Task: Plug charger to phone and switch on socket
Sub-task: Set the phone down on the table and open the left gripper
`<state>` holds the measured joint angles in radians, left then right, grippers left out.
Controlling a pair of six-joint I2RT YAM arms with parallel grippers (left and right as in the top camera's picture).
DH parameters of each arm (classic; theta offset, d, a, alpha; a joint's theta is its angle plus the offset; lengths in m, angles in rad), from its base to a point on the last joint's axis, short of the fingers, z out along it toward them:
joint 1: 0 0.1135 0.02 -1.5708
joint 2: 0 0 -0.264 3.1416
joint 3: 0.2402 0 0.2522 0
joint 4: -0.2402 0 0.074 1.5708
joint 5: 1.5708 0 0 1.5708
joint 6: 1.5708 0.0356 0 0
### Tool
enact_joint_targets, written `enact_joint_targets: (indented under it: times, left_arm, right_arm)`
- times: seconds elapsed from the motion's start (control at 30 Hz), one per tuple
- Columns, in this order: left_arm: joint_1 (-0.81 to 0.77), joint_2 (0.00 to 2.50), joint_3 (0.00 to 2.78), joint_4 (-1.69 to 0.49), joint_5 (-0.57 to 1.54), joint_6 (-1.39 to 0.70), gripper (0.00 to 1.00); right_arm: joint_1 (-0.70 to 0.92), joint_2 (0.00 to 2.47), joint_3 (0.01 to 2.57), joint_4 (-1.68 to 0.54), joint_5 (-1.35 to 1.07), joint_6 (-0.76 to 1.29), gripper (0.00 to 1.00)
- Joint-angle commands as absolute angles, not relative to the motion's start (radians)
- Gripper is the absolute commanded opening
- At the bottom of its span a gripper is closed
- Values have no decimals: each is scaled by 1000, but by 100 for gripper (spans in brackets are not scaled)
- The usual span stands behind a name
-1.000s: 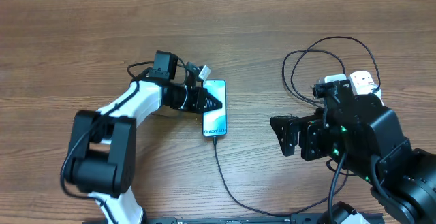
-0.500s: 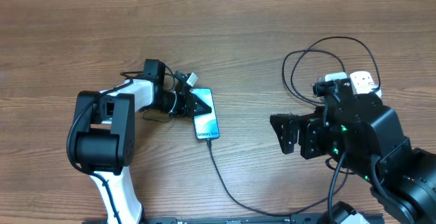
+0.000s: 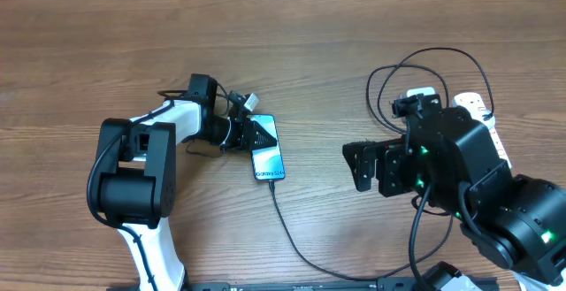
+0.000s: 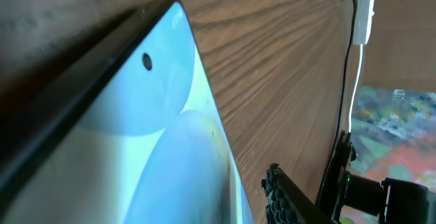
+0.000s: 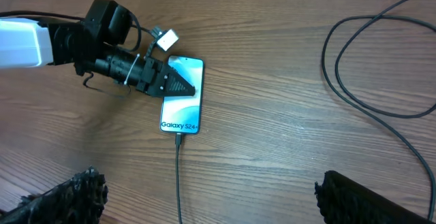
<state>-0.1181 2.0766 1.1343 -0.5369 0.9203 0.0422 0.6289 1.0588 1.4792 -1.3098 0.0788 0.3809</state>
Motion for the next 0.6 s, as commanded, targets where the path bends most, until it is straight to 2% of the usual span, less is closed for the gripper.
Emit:
enact_joint_targets:
  times: [0.0,0.2,0.47,0.57]
  left_arm:
    - [-126,2095,1127,-488,738,25,35]
    - [-143,2095,1127,-421,850,83,38]
    - [-170,2095,1127,-453,900,181,21]
    - [-179,2095,1127,-477,968,244,20]
  right_arm:
    - [625,1056,1493,-1308,89,394,100]
    - [625,1056,1493,-1312,89,394,100]
    - [625,1056,1493,-1315,89,393,100]
    - [625,1056,1493,-1316,89,393,100]
